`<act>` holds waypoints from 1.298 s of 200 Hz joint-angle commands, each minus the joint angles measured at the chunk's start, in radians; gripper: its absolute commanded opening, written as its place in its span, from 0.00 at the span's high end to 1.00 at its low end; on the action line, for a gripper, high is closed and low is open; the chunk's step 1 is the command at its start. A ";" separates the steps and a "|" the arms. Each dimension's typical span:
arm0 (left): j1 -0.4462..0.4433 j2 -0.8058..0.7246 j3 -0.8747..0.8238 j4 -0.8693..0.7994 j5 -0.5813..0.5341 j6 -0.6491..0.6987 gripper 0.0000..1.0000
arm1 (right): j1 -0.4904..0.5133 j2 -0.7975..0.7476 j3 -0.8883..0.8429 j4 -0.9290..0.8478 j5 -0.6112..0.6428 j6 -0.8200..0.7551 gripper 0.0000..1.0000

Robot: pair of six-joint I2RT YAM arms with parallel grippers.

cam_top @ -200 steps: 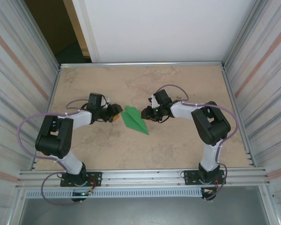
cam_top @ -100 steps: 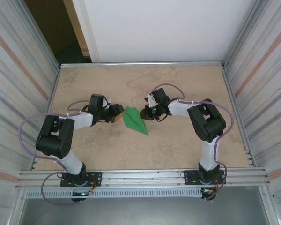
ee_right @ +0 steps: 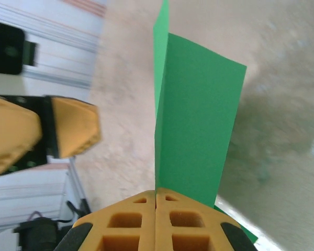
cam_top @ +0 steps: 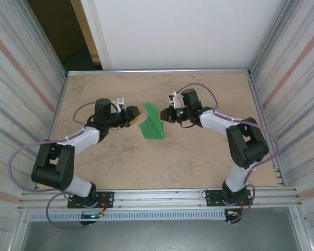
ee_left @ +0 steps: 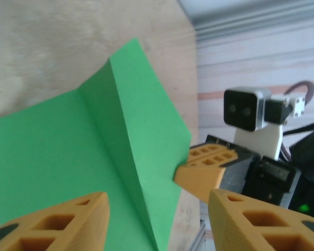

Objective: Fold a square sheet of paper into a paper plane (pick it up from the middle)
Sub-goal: Pick up the paper from the center of the table, then turn over the paper at the center of the table.

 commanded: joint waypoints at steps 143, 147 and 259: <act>-0.151 0.016 0.088 0.248 0.115 -0.003 0.46 | -0.030 -0.171 -0.066 0.312 -0.109 0.309 0.92; -0.151 0.017 0.086 0.253 0.117 -0.007 0.47 | -0.030 -0.171 -0.067 0.313 -0.110 0.310 0.92; -0.152 0.035 0.072 0.327 0.104 -0.051 0.75 | -0.044 -0.177 -0.084 0.342 -0.111 0.342 0.87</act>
